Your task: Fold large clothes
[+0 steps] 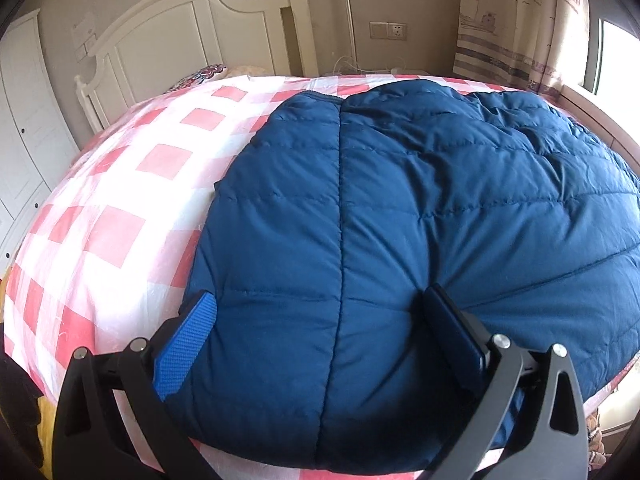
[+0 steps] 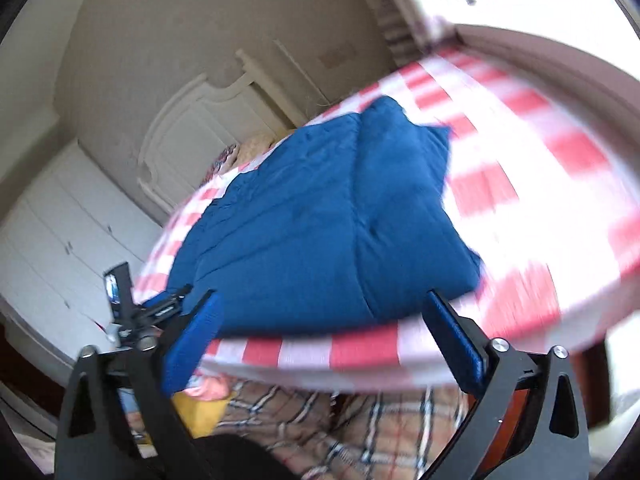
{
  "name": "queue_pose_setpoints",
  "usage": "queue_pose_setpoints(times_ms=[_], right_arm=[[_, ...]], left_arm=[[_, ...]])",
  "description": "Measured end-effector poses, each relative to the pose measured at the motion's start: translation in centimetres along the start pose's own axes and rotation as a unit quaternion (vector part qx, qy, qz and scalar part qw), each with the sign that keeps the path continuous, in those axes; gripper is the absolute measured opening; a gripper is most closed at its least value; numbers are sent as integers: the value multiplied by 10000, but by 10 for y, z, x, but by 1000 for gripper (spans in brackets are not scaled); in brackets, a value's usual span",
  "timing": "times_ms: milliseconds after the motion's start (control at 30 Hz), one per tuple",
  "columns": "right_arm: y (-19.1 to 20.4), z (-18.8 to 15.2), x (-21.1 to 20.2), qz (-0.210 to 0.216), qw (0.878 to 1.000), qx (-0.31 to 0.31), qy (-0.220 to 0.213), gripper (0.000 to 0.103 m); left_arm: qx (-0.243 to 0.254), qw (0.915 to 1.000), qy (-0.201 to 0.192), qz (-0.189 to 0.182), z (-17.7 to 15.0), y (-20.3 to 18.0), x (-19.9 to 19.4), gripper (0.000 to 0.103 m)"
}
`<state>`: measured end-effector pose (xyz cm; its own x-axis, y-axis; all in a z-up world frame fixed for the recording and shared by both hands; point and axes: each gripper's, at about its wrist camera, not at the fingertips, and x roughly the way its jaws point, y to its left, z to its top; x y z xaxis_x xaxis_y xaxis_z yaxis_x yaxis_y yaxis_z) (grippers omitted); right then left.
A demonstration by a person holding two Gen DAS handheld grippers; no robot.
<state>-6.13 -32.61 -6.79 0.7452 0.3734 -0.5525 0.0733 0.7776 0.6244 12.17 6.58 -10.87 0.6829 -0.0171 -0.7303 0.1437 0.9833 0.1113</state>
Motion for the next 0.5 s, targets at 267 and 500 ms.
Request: queue_pose_setpoints(times_ms=[267,500], right_arm=[[-16,8,38,-25,9994,299,195,91],[-4,19,75,-213,9993,267,122,92]], left_arm=[[2,10000,-29,30,-2,2,0,101],[15,10000,-40,17,-2,1,0,101]])
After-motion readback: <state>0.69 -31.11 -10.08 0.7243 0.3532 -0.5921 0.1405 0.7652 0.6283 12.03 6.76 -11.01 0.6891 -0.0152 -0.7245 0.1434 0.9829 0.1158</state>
